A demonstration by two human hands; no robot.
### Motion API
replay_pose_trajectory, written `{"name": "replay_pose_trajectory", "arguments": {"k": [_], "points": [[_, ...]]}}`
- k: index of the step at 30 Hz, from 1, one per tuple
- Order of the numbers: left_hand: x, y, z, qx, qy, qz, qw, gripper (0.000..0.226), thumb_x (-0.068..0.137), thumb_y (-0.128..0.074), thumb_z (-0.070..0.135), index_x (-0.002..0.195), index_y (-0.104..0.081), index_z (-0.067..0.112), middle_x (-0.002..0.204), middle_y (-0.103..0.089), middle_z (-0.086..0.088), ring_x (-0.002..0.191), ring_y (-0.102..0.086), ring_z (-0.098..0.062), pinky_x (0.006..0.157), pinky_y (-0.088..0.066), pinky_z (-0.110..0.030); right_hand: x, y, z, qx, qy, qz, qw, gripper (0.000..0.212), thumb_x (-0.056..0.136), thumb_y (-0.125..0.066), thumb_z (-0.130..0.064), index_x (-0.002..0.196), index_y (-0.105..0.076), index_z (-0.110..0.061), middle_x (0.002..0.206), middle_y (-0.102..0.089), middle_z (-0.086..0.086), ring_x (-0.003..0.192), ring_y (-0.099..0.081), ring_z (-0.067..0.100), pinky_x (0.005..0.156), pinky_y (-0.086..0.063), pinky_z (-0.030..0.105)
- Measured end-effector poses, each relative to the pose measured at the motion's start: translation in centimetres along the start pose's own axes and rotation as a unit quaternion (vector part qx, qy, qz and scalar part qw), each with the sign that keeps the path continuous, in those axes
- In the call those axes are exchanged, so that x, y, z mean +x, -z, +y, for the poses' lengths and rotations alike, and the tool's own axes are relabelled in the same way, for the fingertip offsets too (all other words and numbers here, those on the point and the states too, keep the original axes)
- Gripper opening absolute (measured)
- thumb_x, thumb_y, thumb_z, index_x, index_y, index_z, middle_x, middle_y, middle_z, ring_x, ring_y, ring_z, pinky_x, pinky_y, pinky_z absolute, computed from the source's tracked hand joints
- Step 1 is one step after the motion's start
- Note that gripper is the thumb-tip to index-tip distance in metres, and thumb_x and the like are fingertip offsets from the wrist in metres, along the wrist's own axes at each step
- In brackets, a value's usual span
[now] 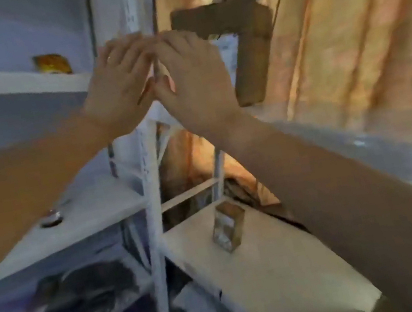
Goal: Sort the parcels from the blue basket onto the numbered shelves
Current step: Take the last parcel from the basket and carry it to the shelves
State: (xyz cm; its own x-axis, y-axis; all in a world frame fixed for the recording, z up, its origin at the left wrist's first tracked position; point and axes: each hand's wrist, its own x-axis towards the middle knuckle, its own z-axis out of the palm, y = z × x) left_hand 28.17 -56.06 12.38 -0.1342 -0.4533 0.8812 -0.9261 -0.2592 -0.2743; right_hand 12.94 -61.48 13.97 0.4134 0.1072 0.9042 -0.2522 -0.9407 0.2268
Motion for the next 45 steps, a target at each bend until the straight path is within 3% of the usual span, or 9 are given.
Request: {"name": "replay_pose_trajectory", "arguments": {"k": [4, 8, 12, 15, 18, 22, 27, 38, 45], "points": [[-15.8, -0.6, -6.5, 0.059, -0.01, -0.169, 0.984, 0.038, 0.081, -0.044, 0.014, 0.118, -0.041, 0.006, 0.124, -0.058, -0.022, 0.115, -0.048, -0.035, 0.097, -0.039, -0.05, -7.2, -10.9, -9.5, 0.146, -0.031, -0.13, 0.98, 0.039, 0.076, -0.048, -0.012, 0.111, -0.065, -0.009, 0.117, -0.064, 0.01, 0.106, -0.057, 0.031, 0.094, -0.034, 0.035], [-31.5, -1.2, -11.2, 0.083, 0.02, -0.372, 0.924, 0.057, 0.074, -0.04, 0.021, 0.13, -0.045, 0.013, 0.132, -0.056, -0.01, 0.123, -0.052, -0.031, 0.102, -0.037, -0.047, -14.4, -19.7, -16.5, 0.197, -0.012, -0.31, 0.93, 0.044, 0.08, -0.05, -0.009, 0.123, -0.059, -0.012, 0.131, -0.056, 0.009, 0.12, -0.05, 0.029, 0.102, -0.028, 0.033], [-43.8, -1.9, -14.1, 0.049, 0.119, -0.449, 0.884, 0.051, 0.076, -0.037, 0.018, 0.123, -0.055, 0.012, 0.123, -0.062, -0.008, 0.117, -0.054, -0.027, 0.097, -0.044, -0.045, -21.8, -27.2, -21.1, 0.232, -0.049, -0.449, 0.861, 0.042, 0.089, -0.046, -0.014, 0.131, -0.052, -0.012, 0.14, -0.048, 0.007, 0.129, -0.043, 0.028, 0.109, -0.031, 0.041], [-51.6, -2.9, -15.0, 0.035, 0.196, -0.503, 0.841, 0.046, 0.074, -0.055, 0.007, 0.12, -0.06, 0.011, 0.118, -0.065, -0.009, 0.112, -0.06, -0.029, 0.093, -0.048, -0.046, -28.0, -31.9, -23.6, 0.213, -0.051, -0.553, 0.804, 0.043, 0.092, -0.045, -0.018, 0.135, -0.045, -0.016, 0.145, -0.04, 0.002, 0.133, -0.038, 0.022, 0.112, -0.027, 0.037], [-58.6, -4.5, -14.0, -0.008, 0.275, -0.584, 0.764, 0.053, 0.074, -0.067, 0.006, 0.126, -0.057, 0.013, 0.128, -0.059, -0.008, 0.121, -0.055, -0.028, 0.1, -0.042, -0.045, -34.6, -35.2, -25.7, 0.195, -0.087, -0.639, 0.739, 0.049, 0.094, -0.046, -0.019, 0.142, -0.037, -0.018, 0.15, -0.034, 0.001, 0.136, -0.033, 0.021, 0.112, -0.025, 0.035], [-68.0, -7.2, -11.4, -0.05, 0.325, -0.72, 0.612, 0.055, 0.095, -0.042, 0.021, 0.147, -0.026, 0.021, 0.151, -0.03, 0.001, 0.139, -0.029, -0.019, 0.111, -0.031, -0.036, -43.6, -39.3, -29.3, 0.198, -0.111, -0.726, 0.65, 0.048, 0.094, -0.044, -0.019, 0.142, -0.036, -0.015, 0.145, -0.037, 0.003, 0.132, -0.036, 0.024, 0.11, -0.028, 0.037], [-80.0, -11.0, -7.9, -0.094, 0.421, -0.749, 0.503, 0.053, 0.097, -0.038, 0.021, 0.148, -0.023, 0.02, 0.152, -0.029, -0.001, 0.137, -0.031, -0.02, 0.106, -0.035, -0.034, -55.3, -48.0, -35.1, 0.206, -0.122, -0.797, 0.555, 0.049, 0.097, -0.044, -0.022, 0.144, -0.031, -0.016, 0.147, -0.034, 0.005, 0.131, -0.036, 0.026, 0.107, -0.034, 0.04], [-105.4, -24.0, -1.9, -0.143, 0.56, -0.7, 0.42, 0.052, 0.099, -0.038, 0.025, 0.148, -0.022, 0.022, 0.15, -0.03, -0.001, 0.134, -0.032, -0.024, 0.101, -0.043, -0.041, -78.3, -68.6, -47.8, 0.171, -0.101, -0.821, 0.535, 0.067, 0.094, -0.051, -0.04, 0.148, -0.022, -0.013, 0.15, -0.033, 0.011, 0.134, -0.037, 0.03, 0.106, -0.04, 0.045], [-115.7, -25.2, 1.1, -0.169, 0.617, -0.684, 0.351, 0.042, 0.096, -0.044, 0.024, 0.137, -0.038, 0.02, 0.14, -0.043, -0.005, 0.124, -0.044, -0.025, 0.097, -0.046, -0.043, -87.8, -76.2, -54.8, 0.165, -0.18, -0.782, 0.573, 0.096, 0.088, -0.058, -0.049, 0.151, 0.003, -0.012, 0.156, -0.018, 0.014, 0.14, -0.028, 0.032, 0.108, -0.037, 0.045]]}}
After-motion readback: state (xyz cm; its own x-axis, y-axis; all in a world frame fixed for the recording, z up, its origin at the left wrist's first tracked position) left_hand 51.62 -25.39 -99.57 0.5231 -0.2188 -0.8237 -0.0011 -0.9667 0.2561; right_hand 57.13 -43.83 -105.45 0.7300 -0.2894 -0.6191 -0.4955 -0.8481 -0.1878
